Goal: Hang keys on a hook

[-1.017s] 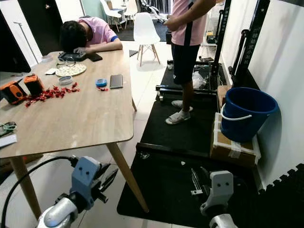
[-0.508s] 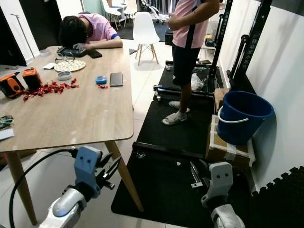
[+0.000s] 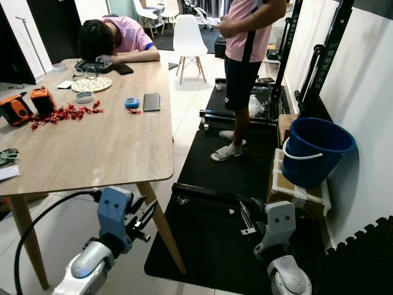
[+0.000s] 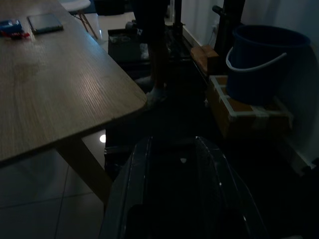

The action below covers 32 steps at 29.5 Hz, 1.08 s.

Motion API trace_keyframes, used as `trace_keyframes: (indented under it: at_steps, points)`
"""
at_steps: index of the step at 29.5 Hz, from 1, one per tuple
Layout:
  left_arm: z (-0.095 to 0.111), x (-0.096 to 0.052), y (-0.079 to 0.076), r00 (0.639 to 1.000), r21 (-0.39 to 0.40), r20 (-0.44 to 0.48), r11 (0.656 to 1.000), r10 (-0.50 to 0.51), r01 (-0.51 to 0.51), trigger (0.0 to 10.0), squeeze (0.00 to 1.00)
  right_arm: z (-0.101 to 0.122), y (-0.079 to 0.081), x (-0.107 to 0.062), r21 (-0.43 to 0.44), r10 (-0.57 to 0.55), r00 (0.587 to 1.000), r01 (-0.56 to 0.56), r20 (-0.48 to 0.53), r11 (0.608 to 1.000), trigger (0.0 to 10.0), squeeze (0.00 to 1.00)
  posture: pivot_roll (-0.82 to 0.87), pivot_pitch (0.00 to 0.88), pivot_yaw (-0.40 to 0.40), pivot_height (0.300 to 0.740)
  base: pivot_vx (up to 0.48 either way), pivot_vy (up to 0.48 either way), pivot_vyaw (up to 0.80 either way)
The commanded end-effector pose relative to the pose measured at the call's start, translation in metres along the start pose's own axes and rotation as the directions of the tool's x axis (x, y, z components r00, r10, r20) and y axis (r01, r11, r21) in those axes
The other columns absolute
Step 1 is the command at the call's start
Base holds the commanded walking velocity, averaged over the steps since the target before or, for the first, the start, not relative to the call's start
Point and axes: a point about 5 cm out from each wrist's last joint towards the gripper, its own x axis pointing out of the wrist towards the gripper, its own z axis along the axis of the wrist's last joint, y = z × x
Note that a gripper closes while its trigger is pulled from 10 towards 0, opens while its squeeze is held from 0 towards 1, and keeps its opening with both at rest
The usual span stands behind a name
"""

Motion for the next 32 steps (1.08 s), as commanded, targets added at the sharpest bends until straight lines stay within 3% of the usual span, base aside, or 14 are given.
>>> trace_keyframes:
  at_steps: [1,26,32]
  points:
    - [-0.0004,0.0024,-0.0041,1.0,0.001,-0.001,1.0,0.004,-0.004,10.0,0.0,0.0001,0.0015,0.0007,0.015,0.003,1.0,-0.003,-0.004,1.0,10.0,0.0,0.01,0.051,-0.008,0.74,0.0,0.0,0.0]
    - [0.0017,0.0085,-0.0001,0.996,0.025,0.006,0.996,0.088,-0.088,10.0,0.0,-0.0032,0.0067,0.0065,0.019,0.034,0.999,-0.033,-0.017,0.999,10.0,0.0,0.03,0.039,-0.009,0.74,0.0,0.0,0.0]
    - [0.0011,0.008,0.0014,0.995,0.03,0.004,0.994,0.101,-0.101,10.0,0.0,-0.0038,0.0074,0.0065,0.022,0.035,0.999,-0.035,-0.019,0.999,10.0,0.0,0.03,0.042,-0.009,0.74,0.0,-0.4,0.0]
